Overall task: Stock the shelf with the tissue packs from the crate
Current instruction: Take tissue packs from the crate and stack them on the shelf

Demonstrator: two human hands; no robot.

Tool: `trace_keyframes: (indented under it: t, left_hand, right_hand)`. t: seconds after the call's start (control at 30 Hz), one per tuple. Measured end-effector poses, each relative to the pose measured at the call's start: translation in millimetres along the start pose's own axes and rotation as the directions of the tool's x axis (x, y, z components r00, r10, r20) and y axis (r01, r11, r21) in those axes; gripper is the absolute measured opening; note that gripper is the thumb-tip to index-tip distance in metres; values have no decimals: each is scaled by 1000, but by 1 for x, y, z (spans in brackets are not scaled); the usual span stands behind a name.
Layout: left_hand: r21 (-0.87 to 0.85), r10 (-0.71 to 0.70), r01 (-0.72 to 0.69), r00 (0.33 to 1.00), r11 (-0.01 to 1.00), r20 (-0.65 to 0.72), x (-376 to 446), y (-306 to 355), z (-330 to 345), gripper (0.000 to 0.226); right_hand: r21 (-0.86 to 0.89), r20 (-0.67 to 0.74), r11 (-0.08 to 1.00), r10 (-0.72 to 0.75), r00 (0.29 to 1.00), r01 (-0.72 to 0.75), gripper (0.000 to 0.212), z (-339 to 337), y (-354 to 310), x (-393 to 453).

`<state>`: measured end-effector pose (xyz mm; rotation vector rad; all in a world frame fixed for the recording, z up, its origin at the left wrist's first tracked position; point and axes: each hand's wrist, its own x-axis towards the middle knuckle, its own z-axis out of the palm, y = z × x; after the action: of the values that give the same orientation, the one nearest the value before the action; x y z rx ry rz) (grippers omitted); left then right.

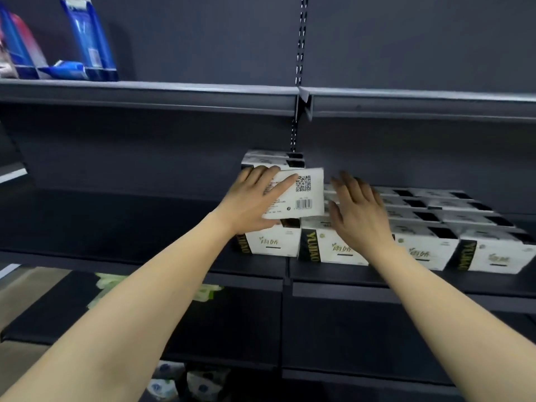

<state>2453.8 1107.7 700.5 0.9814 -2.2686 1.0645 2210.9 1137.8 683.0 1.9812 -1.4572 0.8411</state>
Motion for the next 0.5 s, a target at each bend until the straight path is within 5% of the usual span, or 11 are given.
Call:
trace_keyframes:
  t: [0.5]
  left_hand:
    - [-102,113,-111,993,989,16,14,-19,55,104]
  right_hand:
    - [-62,206,996,-45,978,59,51,31,-4,34]
